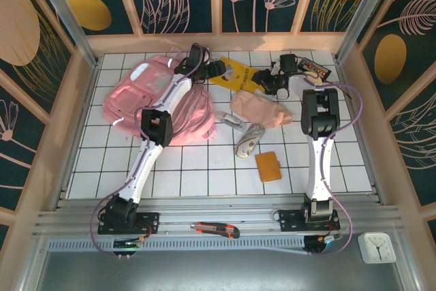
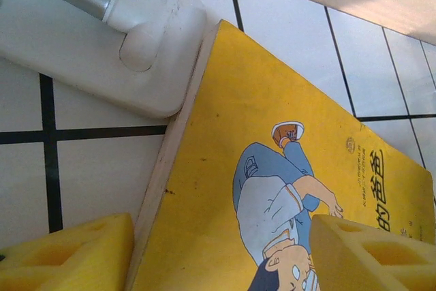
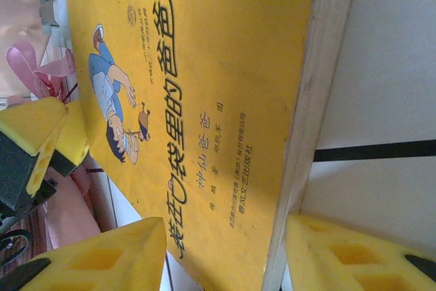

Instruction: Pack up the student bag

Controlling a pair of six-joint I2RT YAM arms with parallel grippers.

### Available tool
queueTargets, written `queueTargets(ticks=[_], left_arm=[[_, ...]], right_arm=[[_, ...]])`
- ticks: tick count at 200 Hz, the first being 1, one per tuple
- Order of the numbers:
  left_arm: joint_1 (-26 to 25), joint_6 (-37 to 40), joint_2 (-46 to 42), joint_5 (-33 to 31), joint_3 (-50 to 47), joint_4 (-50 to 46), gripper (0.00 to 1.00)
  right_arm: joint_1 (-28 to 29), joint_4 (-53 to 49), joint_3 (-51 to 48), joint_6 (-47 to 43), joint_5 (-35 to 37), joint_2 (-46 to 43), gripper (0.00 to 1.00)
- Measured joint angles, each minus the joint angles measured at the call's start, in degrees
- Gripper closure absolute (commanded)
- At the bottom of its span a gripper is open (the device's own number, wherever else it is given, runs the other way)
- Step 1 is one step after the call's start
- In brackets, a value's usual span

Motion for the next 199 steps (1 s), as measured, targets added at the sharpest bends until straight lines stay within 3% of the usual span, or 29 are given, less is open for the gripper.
queueTargets(ticks=[93, 168, 175, 188, 199], left_arm=[[0.28, 1.95, -0.11, 0.20, 0.00, -0.66, 0.33], [0.28, 2.64, -0.13, 0.24, 0.00, -0.90, 0.33], [0.28, 2.75, -0.13, 0.24, 0.00, -0.92, 0.33], [0.28, 2.78, -0.15, 0.24, 0.00, -0.96, 0.33], [0.33, 2.91, -0.20, 0.17, 0.00, -1.16, 0.33]], right_arm=[[1.11, 4.44, -5.68, 0.74, 2.45, -4.11, 0.75], [1.75, 5.99, -6.16, 1.66, 2.40, -4.87, 0.77], [1.75, 5.90, -6.08, 1.64, 2.43, -4.87, 0.81], [1.73, 5.55, -5.75, 1.46, 2.56, -4.87, 1.00], [1.70, 4.94, -5.11, 1.16, 2.95, -4.87, 1.00]])
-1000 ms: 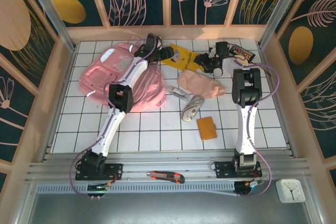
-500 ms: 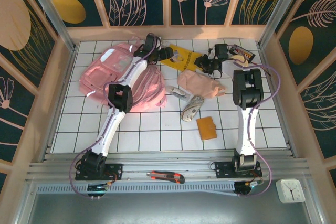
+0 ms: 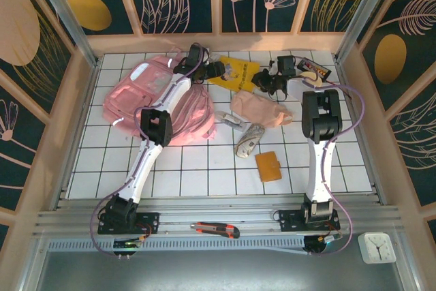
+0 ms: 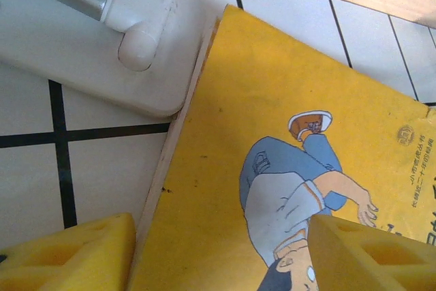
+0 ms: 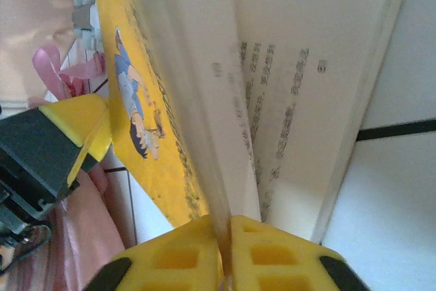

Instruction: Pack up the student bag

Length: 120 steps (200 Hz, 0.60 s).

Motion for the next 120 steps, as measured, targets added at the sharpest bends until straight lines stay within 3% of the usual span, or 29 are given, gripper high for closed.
queueTargets(ticks=[49, 59, 120], left_arm=[[0.37, -0.48, -0.04, 0.48, 2.58, -3.80, 0.17], [0.50, -1.20, -0.04, 0.70, 4.17, -5.64, 0.02], [2.58, -11.45, -4.35, 3.61, 6.51, -13.51, 0.01]], right_arm=[[0.17, -1.09, 1.97, -0.98, 1.01, 0.00, 1.00], [0.17, -0.96, 1.97, -0.52, 0.94, 0.00, 1.00], [-0.28, 3.52, 4.35, 9.35, -2.45, 0.00, 1.00]])
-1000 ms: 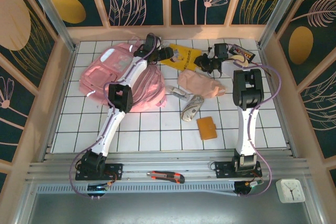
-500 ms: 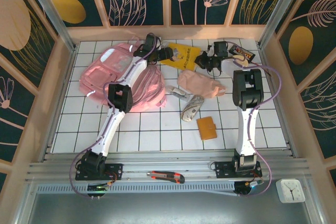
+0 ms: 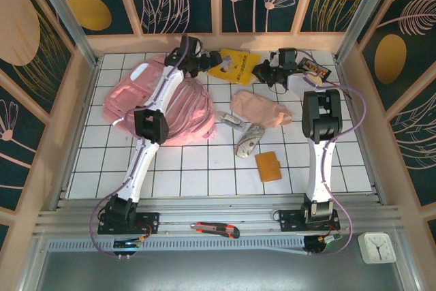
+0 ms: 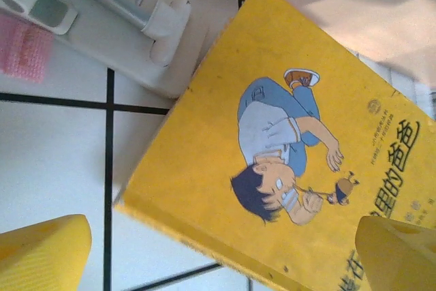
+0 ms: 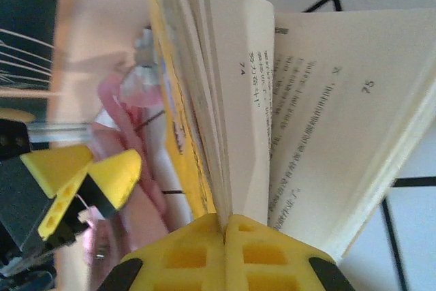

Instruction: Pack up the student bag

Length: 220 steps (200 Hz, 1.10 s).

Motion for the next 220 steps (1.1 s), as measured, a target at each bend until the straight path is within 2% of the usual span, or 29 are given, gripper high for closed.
queueTargets(ticks=[36, 50, 77, 116, 169, 190, 202, 220], left_arm=[[0.26, -7.17, -2.49, 4.90, 0.68, -0.50, 0.01], [-0.24, -13.44, -2.67, 7.30, 0.94, -0.33, 0.01], [-2.49, -23.93, -2.67, 10.60, 0.94, 0.96, 0.01], [-5.97, -33.90, -2.64, 12.68, 0.94, 3.93, 0.01], [-6.32, -41.48, -2.14, 13.14, 0.94, 6.97, 0.04], [-5.99, -43.36, -1.03, 12.94, 0.94, 7.89, 0.08], [-5.92, -44.06, -0.20, 12.61, 0.94, 8.24, 0.16], [-5.90, -44.94, 0.98, 11.93, 0.94, 8.24, 0.20]], right_arm=[[-0.09, 5.44, 0.20, 9.16, -1.33, 0.00, 1.00], [-0.07, 7.61, 0.26, 12.24, -1.62, 0.00, 1.00], [0.07, 11.06, 0.17, 16.70, -2.25, -0.09, 1.00], [0.70, 16.24, -3.26, 21.92, -2.64, -1.84, 1.00], [1.57, 21.92, -8.02, 26.12, -2.58, -3.74, 1.00], [1.73, 23.34, -9.79, 27.41, -2.36, -4.17, 1.00], [2.03, 23.85, -10.56, 28.04, -2.21, -4.35, 1.00], [2.56, 24.22, -11.61, 28.70, -2.14, -4.85, 1.00]])
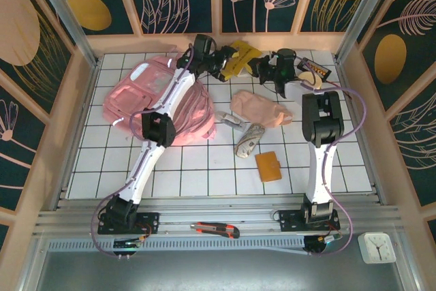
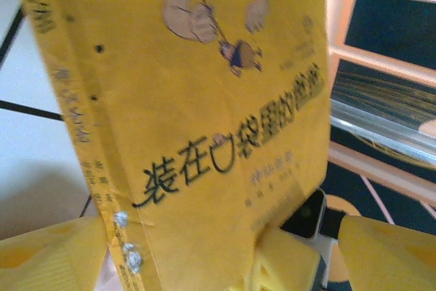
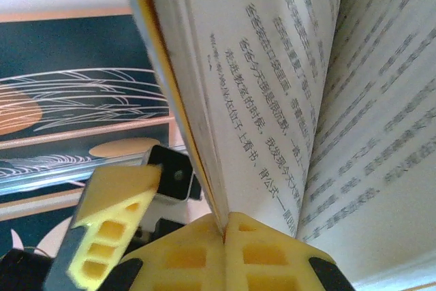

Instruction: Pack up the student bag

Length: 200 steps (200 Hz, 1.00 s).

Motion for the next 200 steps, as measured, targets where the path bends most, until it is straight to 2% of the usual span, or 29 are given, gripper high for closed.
queueTargets(ticks=[27, 52, 73, 81, 103, 113, 131, 142, 156, 166, 170, 177, 200], left_arm=[[0.02, -0.85, 0.90, -0.59, 0.00, 0.61, 0.23], [0.00, -0.92, 0.98, -0.76, 0.00, 0.87, 0.13], [0.00, 0.11, 0.98, -0.79, 0.00, -0.02, 0.15], [0.00, 0.59, 0.98, -0.81, 0.00, -0.48, 0.19], [0.00, 0.35, 0.98, -1.22, 0.00, -0.39, 0.47], [0.00, 0.52, 0.98, -1.31, 0.00, 0.02, 0.53], [0.13, -0.63, 0.98, -1.60, 0.00, 0.79, 0.71], [0.33, -0.52, 0.98, -1.68, 0.00, 0.76, 0.79], [0.48, -0.24, 0.98, -1.97, 0.00, 0.55, 0.90], [0.59, 0.59, 0.98, -2.10, 0.00, -0.28, 0.99], [0.66, 0.72, 0.98, -2.19, 0.00, -0.50, 1.00], [0.68, 1.11, 0.98, -2.32, 0.00, -0.96, 1.00], [0.92, 3.43, 0.98, -2.34, 0.00, -2.23, 1.00]], right_arm=[[0.81, 1.38, -1.33, 1.53, -0.17, -0.87, 1.00], [1.79, 2.45, -2.08, 2.51, -0.52, -1.60, 1.00], [2.21, 2.86, -2.12, 2.95, -0.55, -1.75, 1.00], [2.21, 2.93, -2.10, 3.21, -0.59, -1.75, 1.00], [2.21, 3.74, -2.12, 4.70, -0.94, -1.75, 1.00], [2.29, 3.96, -2.14, 5.27, -0.98, -1.75, 1.00], [2.40, 4.92, -3.17, 5.97, -1.46, -1.95, 1.00], [2.43, 5.44, -4.76, 6.47, -1.97, -2.45, 0.77], [2.47, 4.98, -8.46, 6.16, -3.21, -4.44, 0.59], [2.56, 1.51, -11.85, 4.35, -3.61, -7.56, 0.48], [2.60, -0.46, -12.92, 3.34, -3.78, -8.87, 0.44], [2.62, -5.62, -14.12, 0.52, -3.48, -11.61, 0.39], [1.79, -21.38, -13.68, -10.27, -2.16, -19.61, 0.32]])
